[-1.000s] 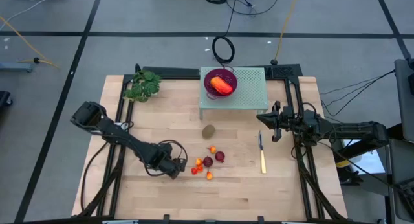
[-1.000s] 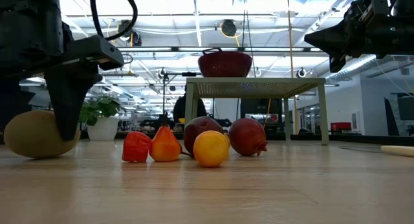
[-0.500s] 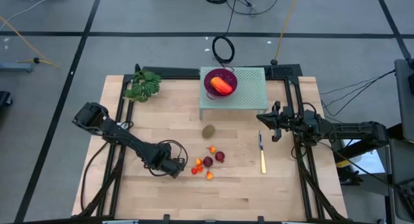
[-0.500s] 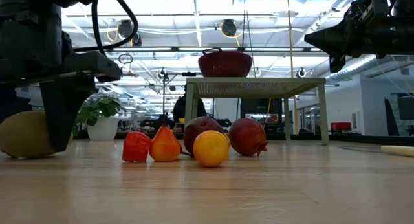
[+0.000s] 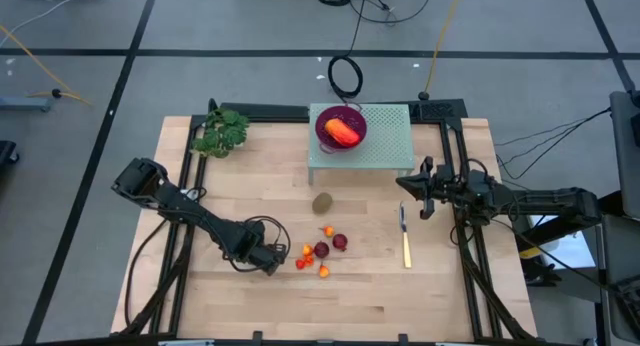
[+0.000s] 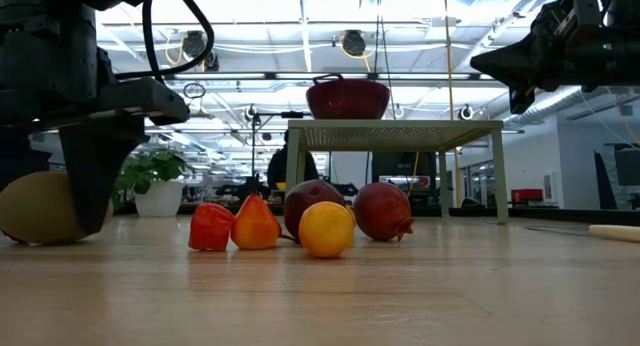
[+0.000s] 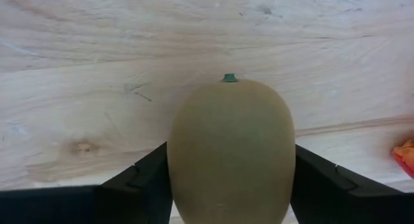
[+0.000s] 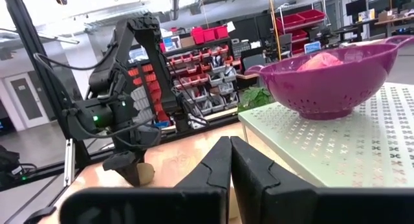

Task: Pick & Place Fruit
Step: Put the kiwi into the dark red colander on the shelf

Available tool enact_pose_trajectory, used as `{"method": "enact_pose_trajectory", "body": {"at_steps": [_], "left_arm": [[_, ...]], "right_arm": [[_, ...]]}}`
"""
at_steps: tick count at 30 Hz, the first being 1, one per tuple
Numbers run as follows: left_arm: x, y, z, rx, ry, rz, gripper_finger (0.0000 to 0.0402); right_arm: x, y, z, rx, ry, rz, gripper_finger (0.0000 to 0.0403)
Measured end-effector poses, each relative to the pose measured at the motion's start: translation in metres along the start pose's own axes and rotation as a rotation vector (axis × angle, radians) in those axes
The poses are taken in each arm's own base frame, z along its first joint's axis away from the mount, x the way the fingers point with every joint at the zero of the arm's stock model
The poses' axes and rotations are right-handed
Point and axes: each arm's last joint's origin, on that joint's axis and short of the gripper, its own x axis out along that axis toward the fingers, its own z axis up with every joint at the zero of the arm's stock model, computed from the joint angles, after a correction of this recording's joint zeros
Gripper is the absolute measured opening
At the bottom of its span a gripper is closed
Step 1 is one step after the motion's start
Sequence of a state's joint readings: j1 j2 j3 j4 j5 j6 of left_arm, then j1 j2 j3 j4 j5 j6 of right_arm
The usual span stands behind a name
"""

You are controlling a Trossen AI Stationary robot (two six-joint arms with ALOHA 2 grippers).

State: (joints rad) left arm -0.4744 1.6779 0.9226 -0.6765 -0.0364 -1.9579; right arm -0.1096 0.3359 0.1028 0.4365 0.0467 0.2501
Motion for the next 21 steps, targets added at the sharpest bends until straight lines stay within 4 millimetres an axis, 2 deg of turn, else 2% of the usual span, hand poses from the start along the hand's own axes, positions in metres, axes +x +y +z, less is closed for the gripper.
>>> {"method": "enact_pose_trajectory", "body": {"at_steps": [4, 10, 21], "left_arm": [[0.000, 0.000, 0.000, -0.001, 0.000, -0.001, 0.0216], [0.000, -0.003, 0.000, 0.002, 0.009, -0.023, 0.0227], [-0.003, -0.032, 0.010, 0.067, 0.027, -0.284, 0.0216]], "right_arm": [[0.000, 0.000, -0.001, 0.000, 0.006, -0.001, 0.0004], [0.000, 0.000, 0.000, 0.000, 0.005, -0.001, 0.0004], [0.000, 0.000, 0.000, 0.000, 0.004, -0.001, 0.0004]]}}
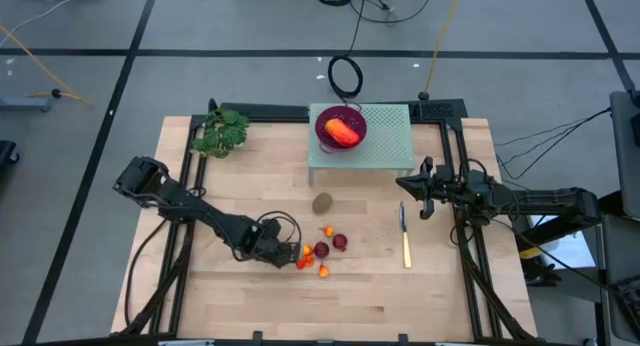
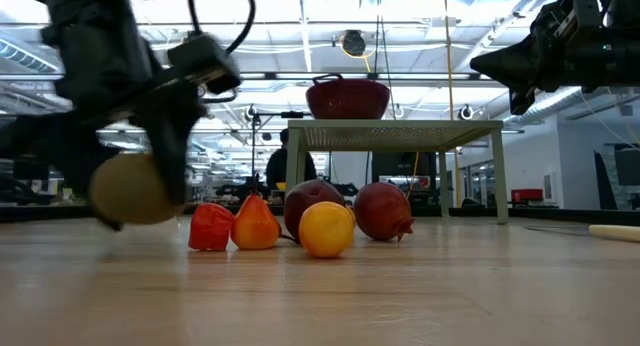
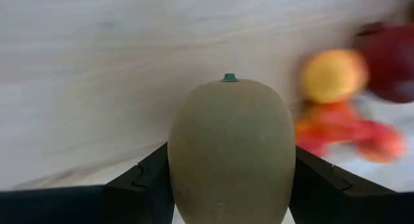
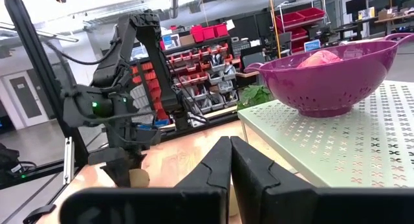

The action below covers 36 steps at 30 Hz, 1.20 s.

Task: Pick & Place Fruit
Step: Put the kiwi into the dark red colander on the shelf

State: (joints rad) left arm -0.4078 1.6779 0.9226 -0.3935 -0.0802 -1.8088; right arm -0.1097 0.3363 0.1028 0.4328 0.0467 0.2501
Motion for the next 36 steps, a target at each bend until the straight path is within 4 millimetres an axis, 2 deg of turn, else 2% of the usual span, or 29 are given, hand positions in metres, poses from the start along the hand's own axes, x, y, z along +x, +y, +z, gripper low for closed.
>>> {"method": "enact_pose_trajectory", "body": {"at_steps": [7, 15, 21, 29, 33, 36], "left_arm": [[-0.015, -0.018, 0.015, 0.039, -0.011, -0.169, 0.0215], [-0.061, -0.027, 0.040, 0.052, -0.211, -0.336, 0.0214], [-0.092, -0.031, 0.071, 0.128, -0.358, -0.419, 0.0214], [-0.116, -0.037, 0.125, 0.277, -0.472, -0.520, 0.0214], [-0.128, -0.041, 0.148, 0.345, -0.510, -0.551, 0.0214], [-0.144, -0.048, 0.161, 0.410, -0.546, -0.564, 0.0214]], "right_arm": [[0.000, 0.000, 0.000, 0.000, 0.000, 0.000, 0.0004], [0.000, 0.000, 0.000, 0.000, -0.003, 0.001, 0.0004], [0.000, 0.000, 0.000, 0.000, -0.003, 0.000, 0.0004], [0.000, 0.000, 0.000, 0.000, -0.004, -0.001, 0.0004], [0.000, 0.000, 0.000, 0.000, -0.002, -0.002, 0.0004], [0.000, 0.000, 0.000, 0.000, -0.002, -0.002, 0.0004]]}}
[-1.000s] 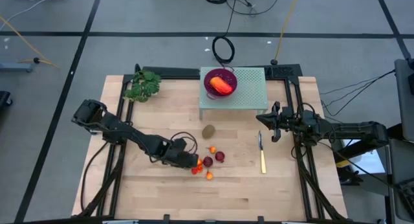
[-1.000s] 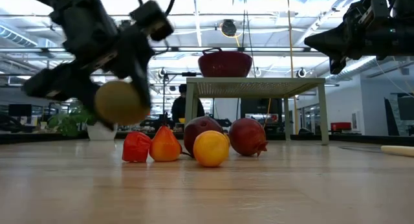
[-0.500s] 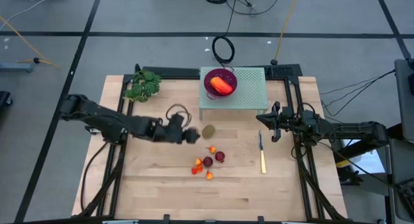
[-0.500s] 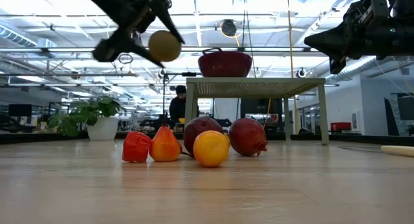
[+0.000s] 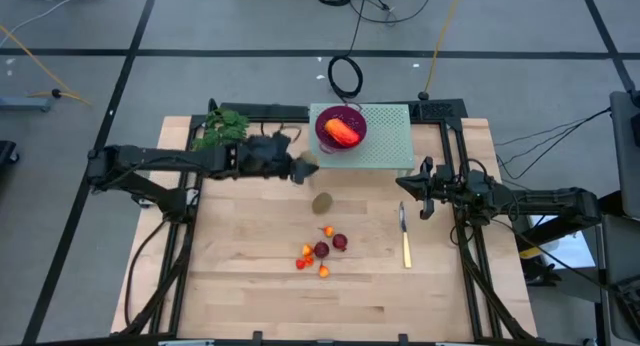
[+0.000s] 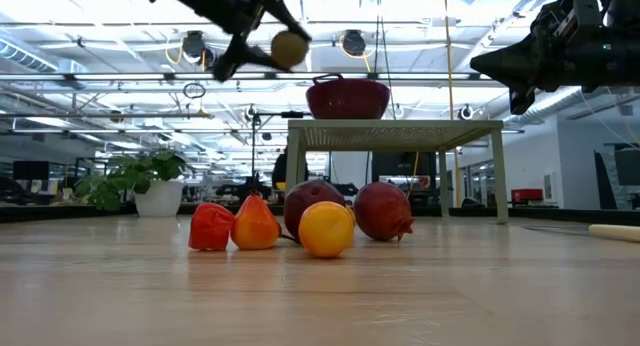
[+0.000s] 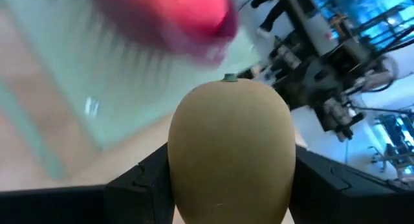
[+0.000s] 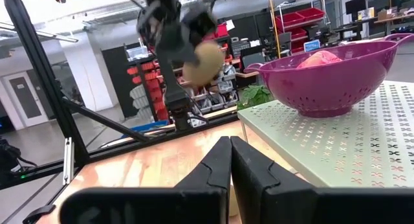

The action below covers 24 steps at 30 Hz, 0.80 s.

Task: Pick & Place Fruit
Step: Put the kiwi into the dark red colander on the shelf

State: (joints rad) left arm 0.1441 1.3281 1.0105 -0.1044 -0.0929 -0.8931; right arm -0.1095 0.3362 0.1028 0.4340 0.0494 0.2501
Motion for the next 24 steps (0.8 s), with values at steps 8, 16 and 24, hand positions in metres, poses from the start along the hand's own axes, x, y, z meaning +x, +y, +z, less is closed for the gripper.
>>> {"method": "enact_pose_trajectory", "body": {"at_steps": [8, 16, 24], "left_arm": [[-0.021, -0.026, 0.058, 0.224, -0.086, 0.113, 0.0214], [0.000, -0.041, 0.100, 0.343, -0.133, 0.180, 0.0214], [0.043, -0.039, 0.129, 0.406, -0.151, 0.232, 0.0214]], "right_arm": [[0.000, 0.000, 0.000, 0.000, -0.001, 0.000, 0.0004], [0.000, 0.000, 0.000, 0.000, -0.001, -0.001, 0.0004], [0.000, 0.000, 0.000, 0.000, 0.000, -0.001, 0.0004]]}}
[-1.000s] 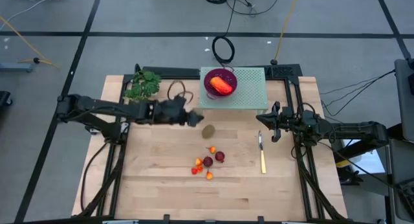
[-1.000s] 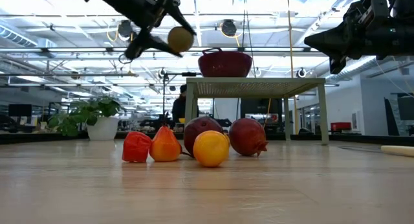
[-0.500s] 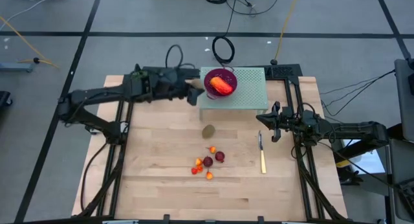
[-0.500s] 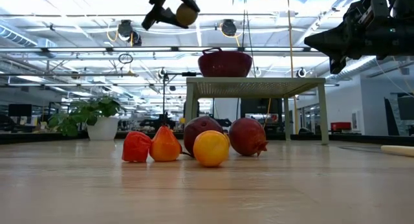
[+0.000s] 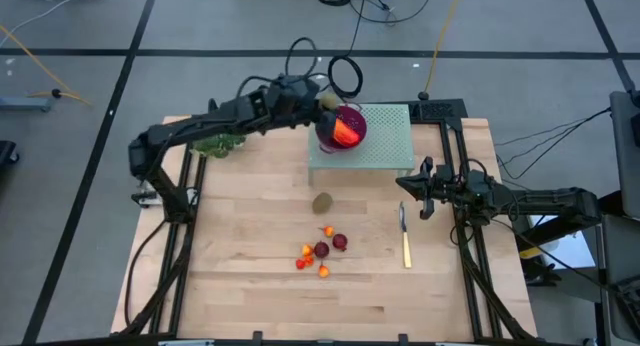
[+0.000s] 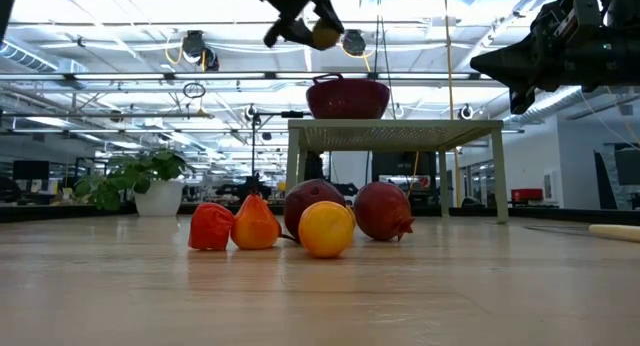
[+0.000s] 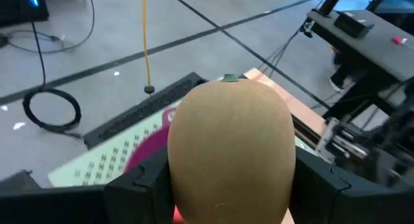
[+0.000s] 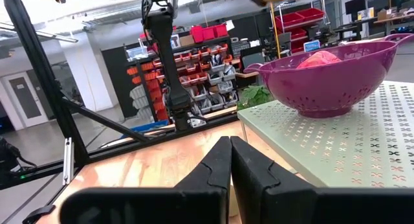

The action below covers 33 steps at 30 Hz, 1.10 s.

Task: Pick & Place Fruit
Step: Put the kiwi into the dark red colander on the shelf

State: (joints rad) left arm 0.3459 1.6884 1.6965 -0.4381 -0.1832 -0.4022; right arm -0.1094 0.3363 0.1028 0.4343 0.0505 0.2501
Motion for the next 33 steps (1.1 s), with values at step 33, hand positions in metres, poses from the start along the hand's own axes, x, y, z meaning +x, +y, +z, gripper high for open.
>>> {"method": "enact_pose_trajectory", "body": {"at_steps": [33], "left_arm": [[0.069, 0.006, -0.007, 0.443, 0.032, 0.005, 0.0222]], "right_arm": [[0.000, 0.000, -0.001, -0.001, 0.013, -0.003, 0.0004]]}}
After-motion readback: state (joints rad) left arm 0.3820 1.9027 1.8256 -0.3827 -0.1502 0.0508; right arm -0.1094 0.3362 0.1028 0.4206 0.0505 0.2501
